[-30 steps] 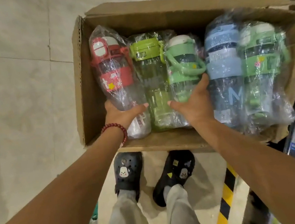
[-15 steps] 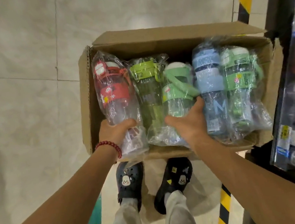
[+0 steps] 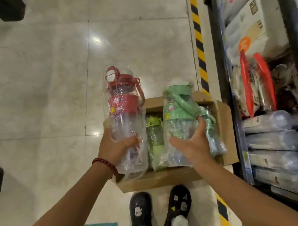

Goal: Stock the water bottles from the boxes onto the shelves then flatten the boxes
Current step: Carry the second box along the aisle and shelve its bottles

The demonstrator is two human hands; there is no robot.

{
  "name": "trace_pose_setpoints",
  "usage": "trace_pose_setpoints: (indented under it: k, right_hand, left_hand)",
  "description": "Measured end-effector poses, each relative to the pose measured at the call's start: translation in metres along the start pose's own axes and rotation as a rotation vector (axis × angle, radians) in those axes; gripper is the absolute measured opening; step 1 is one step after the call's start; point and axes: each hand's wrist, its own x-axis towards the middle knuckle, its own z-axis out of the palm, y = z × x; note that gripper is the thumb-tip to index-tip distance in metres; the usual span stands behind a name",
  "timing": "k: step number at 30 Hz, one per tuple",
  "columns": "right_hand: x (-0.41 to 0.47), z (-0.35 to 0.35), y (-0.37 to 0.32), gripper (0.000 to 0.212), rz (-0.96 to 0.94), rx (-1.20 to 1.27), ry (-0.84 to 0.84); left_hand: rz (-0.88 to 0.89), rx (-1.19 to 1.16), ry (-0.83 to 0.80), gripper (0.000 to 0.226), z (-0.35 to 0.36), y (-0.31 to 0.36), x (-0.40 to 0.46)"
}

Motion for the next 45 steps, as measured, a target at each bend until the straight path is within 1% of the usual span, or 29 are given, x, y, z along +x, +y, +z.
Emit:
trace_pose_setpoints:
  k: [1,3,4,6,7,8,10,11,12,14,15,18,19,22,24,25,28,32,35,37,39,42,45]
  right_hand:
    - [-0.011,-0.007,-0.018,0.104,-0.030,0.033,0.027]
    - [-0.037,-0.023,-0.055,0.106,-0.082,0.108,0.070]
    - [-0.050,-0.032,-0.073,0.106,-0.109,0.149,0.081]
    - [-0.077,-0.051,-0.109,0.105,-0.176,0.205,0.107]
    - [-0.091,-0.061,-0.126,0.106,-0.213,0.222,0.123]
    - [-0.105,-0.072,-0.143,0.106,-0.253,0.244,0.136]
    - [-0.135,-0.094,-0.173,0.103,-0.337,0.287,0.154]
    - [-0.151,-0.105,-0.186,0.100,-0.369,0.303,0.172]
    - [-0.167,-0.117,-0.198,0.101,-0.399,0.320,0.197]
    - [-0.199,-0.139,-0.217,0.107,-0.470,0.360,0.236]
    - [-0.215,-0.150,-0.225,0.109,-0.505,0.382,0.252]
    - [-0.260,-0.180,-0.246,0.110,-0.571,0.456,0.296]
    - [-0.272,-0.190,-0.253,0.108,-0.600,0.442,0.343]
    - [-0.305,-0.220,-0.271,0.101,-0.672,0.416,0.476]
    - [-0.328,-0.237,-0.279,0.100,-0.728,0.417,0.540]
    - [-0.339,-0.244,-0.281,0.099,-0.755,0.418,0.570]
    - [-0.373,-0.259,-0.277,0.102,-0.824,0.438,0.624]
    - [-0.418,-0.279,-0.250,0.116,-0.871,0.442,0.705]
    - [-0.455,-0.294,-0.216,0.110,-0.865,0.451,0.808]
    - [-0.481,-0.303,-0.187,0.106,-0.847,0.451,0.881]
    - [-0.507,-0.310,-0.154,0.109,-0.813,0.446,0.950]
    - [-0.549,-0.319,-0.105,0.109,-0.761,0.452,1.051]
    - [-0.597,-0.325,-0.054,0.109,-0.704,0.446,1.155]
  left_hand:
    - [0.028,0.010,-0.004,0.091,-0.007,0.019,-0.009]
    - [0.106,0.009,-0.017,0.086,-0.019,0.064,-0.032]
    - [0.145,-0.004,-0.032,0.078,-0.025,0.088,-0.044]
    - [0.213,-0.031,-0.028,0.053,-0.036,0.134,-0.069]
    - [0.254,-0.036,-0.029,0.047,-0.043,0.157,-0.082]
    - [0.297,-0.038,-0.041,0.051,-0.049,0.178,-0.096]
    - [0.369,-0.041,-0.078,0.072,-0.062,0.217,-0.124]
    - [0.414,-0.045,-0.095,0.076,-0.067,0.235,-0.140]
    - [0.466,-0.065,-0.115,0.071,-0.072,0.251,-0.154]
    - [0.562,-0.103,-0.153,0.050,-0.077,0.281,-0.187]
    - [0.611,-0.108,-0.179,0.048,-0.078,0.295,-0.203]
    - [0.726,-0.118,-0.265,0.059,-0.083,0.326,-0.248]
    - [0.754,-0.115,-0.295,0.064,-0.084,0.335,-0.259]
    - [0.843,-0.117,-0.368,0.064,-0.082,0.357,-0.291]
    - [0.895,-0.108,-0.390,0.074,-0.080,0.371,-0.308]
    - [0.912,-0.102,-0.400,0.076,-0.079,0.378,-0.317]
    - [0.978,-0.102,-0.460,0.070,-0.069,0.395,-0.346]
    - [1.037,-0.148,-0.573,0.071,-0.044,0.407,-0.387]
    - [1.080,-0.152,-0.695,0.069,-0.014,0.403,-0.423]
    - [1.108,-0.141,-0.786,0.065,0.009,0.393,-0.448]
    - [1.108,-0.106,-0.868,0.063,0.033,0.377,-0.474]
    - [1.083,-0.054,-0.966,0.069,0.066,0.342,-0.510]
    - [1.029,0.009,-1.085,0.081,0.092,0.301,-0.555]
